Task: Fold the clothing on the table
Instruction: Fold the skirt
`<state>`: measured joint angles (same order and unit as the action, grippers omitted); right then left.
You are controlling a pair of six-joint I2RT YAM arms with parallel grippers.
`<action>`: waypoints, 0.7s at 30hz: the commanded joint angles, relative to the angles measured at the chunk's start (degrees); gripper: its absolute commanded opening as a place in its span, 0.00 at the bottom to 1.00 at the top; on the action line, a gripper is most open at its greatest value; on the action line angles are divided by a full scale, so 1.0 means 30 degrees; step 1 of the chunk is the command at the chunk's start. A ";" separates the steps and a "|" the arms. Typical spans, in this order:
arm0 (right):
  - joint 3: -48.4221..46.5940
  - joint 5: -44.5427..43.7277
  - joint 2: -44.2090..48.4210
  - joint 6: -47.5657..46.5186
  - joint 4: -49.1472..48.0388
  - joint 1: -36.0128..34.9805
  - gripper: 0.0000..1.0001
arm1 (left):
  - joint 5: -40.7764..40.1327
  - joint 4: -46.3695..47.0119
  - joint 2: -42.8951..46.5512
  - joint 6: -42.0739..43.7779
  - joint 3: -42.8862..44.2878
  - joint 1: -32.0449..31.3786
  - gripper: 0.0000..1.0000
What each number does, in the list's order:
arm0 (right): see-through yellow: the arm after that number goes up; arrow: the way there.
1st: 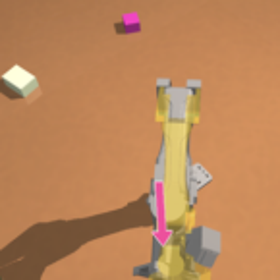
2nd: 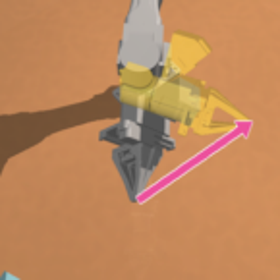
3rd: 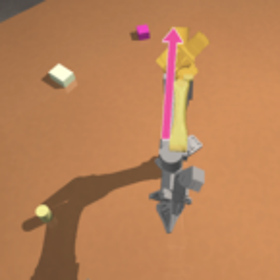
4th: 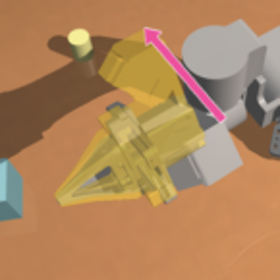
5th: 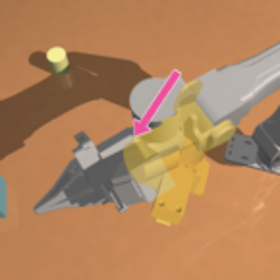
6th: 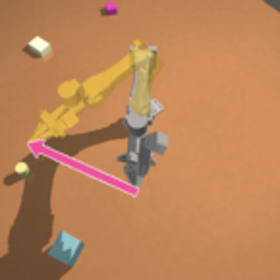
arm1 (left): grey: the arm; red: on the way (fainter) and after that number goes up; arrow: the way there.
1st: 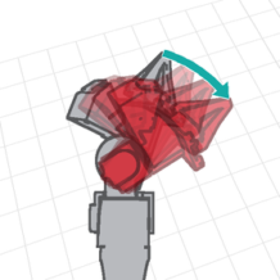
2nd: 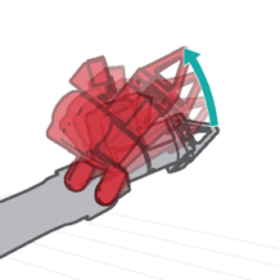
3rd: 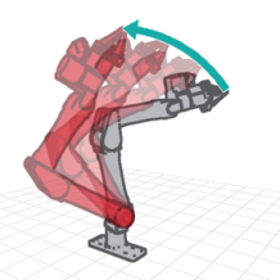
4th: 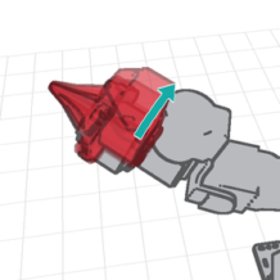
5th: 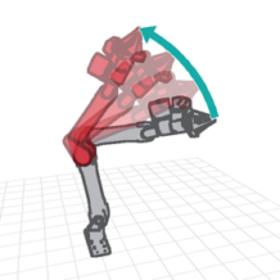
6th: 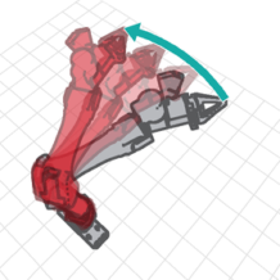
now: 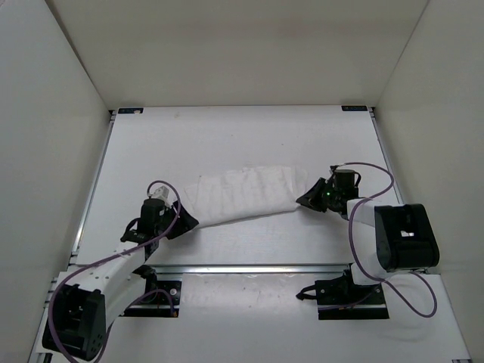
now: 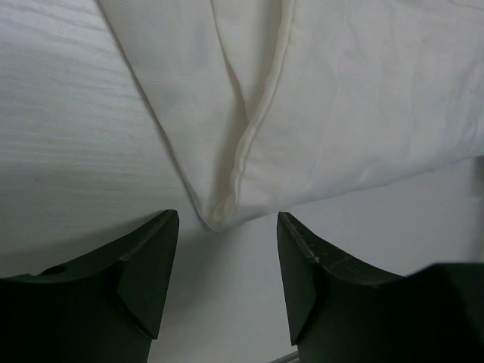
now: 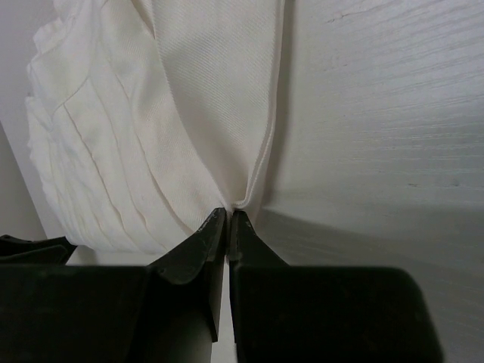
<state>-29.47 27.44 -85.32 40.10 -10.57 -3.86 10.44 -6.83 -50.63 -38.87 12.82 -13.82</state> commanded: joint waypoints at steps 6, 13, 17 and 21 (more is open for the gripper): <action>-0.0488 -0.0914 0.0374 -0.0826 -0.0023 -0.0033 0.00 | -0.0197 0.1716 -0.2452 -0.0228 0.0383 -0.0636 0.59; -0.1012 -0.0504 0.0989 -0.2465 0.1994 0.1953 0.00 | 0.0300 0.4497 -0.7637 -0.0489 0.3867 -0.2888 0.06; -0.2066 -0.1442 0.1894 -0.3810 0.4480 0.2398 0.00 | 0.0564 0.5702 -0.9312 -0.0782 0.5304 -0.3185 0.02; -0.4726 -0.2406 0.2511 -0.5275 0.6827 0.1875 0.00 | 0.1031 0.6377 -1.0600 -0.0783 0.6068 -0.2981 0.03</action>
<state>-37.10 22.79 -80.44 29.50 5.26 3.18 11.68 8.23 -81.45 -40.97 28.64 -23.09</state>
